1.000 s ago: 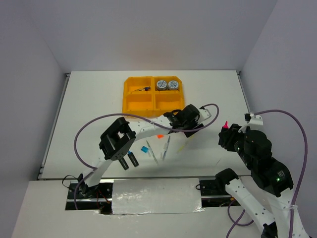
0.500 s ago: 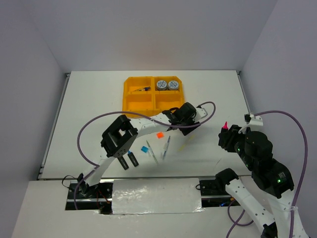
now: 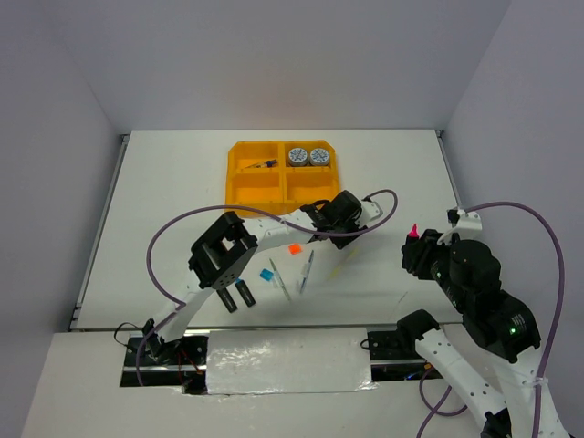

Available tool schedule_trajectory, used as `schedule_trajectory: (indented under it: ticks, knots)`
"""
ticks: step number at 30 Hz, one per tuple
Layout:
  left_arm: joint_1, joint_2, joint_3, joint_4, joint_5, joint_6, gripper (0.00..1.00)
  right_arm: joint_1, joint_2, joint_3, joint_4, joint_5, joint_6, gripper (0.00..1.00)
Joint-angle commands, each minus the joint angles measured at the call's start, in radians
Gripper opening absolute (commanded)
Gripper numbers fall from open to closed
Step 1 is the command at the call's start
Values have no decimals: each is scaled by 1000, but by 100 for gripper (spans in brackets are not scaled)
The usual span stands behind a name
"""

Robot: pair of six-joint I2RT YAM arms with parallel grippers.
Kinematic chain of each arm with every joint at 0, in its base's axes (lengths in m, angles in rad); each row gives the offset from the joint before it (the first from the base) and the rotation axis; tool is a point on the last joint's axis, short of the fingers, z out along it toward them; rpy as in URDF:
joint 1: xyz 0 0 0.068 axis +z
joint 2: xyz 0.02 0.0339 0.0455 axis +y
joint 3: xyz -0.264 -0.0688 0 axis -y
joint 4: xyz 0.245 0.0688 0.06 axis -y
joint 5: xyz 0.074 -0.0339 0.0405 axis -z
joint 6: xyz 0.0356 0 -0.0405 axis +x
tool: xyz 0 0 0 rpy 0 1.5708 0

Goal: Sort the stationery into containers
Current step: Pick up the pen cap from the center of the board.

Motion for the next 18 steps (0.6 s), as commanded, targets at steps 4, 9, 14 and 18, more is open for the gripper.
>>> schedule_trajectory:
  ticks: [4,9,14,18]
  knots:
    - [-4,26,4,-31,23,-32,44,-1,18,44,36,-5,-25,17]
    - [-1,3,-15,-29,7,-61,31,-2,21,40,46,-16,-28,17]
    - [5,-58,-15,-8,-19,-155,10,-2,21,31,55,-26,-28,17]
    - [11,-115,14,-8,-90,-214,0,-2,22,9,76,-56,-28,17]
